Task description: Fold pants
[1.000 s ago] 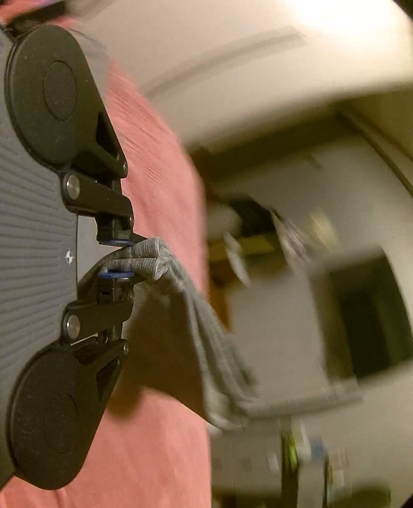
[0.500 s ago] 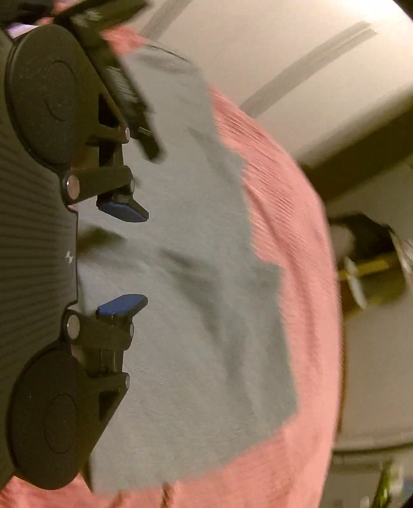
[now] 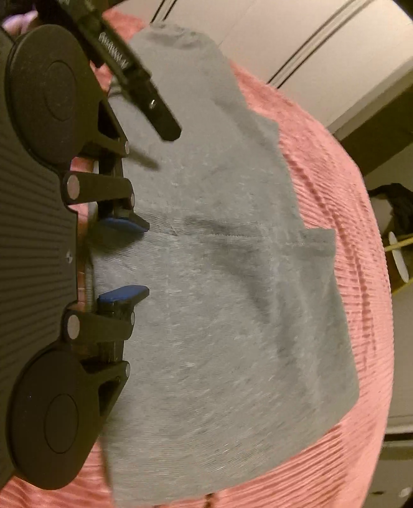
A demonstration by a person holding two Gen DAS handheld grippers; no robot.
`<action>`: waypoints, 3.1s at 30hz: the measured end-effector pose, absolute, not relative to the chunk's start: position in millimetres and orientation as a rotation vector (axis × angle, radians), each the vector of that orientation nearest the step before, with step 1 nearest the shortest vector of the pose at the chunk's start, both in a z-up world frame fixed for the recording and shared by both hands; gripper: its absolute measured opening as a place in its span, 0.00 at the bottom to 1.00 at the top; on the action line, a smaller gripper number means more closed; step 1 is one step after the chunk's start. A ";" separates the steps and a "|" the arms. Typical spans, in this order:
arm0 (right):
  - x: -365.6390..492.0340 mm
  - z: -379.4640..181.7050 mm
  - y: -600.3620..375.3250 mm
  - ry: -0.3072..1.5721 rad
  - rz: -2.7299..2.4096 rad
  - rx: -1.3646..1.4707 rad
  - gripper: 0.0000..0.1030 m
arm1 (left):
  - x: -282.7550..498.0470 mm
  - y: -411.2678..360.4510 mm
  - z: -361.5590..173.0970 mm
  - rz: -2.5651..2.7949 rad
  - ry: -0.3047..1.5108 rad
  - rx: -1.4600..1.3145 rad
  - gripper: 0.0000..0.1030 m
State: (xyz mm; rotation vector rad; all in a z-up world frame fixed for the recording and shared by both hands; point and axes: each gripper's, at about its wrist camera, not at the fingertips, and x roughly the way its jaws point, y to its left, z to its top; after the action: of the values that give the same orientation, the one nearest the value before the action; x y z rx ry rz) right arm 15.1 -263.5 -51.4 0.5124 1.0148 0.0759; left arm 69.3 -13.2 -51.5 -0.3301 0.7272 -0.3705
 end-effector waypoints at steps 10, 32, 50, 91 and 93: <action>-51.9 -32.5 -327.8 0.812 -0.178 0.515 0.51 | 77.6 -35.8 -43.6 -0.535 0.808 -0.344 0.86; -35.8 -69.3 -346.4 0.873 -0.043 0.782 0.51 | 181.8 -80.1 -107.1 -0.541 1.246 -0.779 0.20; -31.6 -29.6 -335.3 0.713 -0.056 0.640 0.35 | 152.0 -23.7 -38.1 -0.479 1.061 -0.470 0.16; 16.2 -54.8 -296.0 0.984 -0.023 0.413 0.39 | 100.3 -25.4 -37.6 -0.246 0.927 -0.047 0.53; 16.0 -54.0 -294.4 0.984 -0.022 0.403 0.40 | 99.3 -21.9 -41.2 -0.251 0.929 -0.069 0.54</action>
State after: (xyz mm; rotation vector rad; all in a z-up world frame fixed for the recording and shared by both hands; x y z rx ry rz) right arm 16.0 -294.4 -54.0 0.4026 0.9836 -0.0222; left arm 99.3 -21.9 -41.2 -0.0692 0.9295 -0.2512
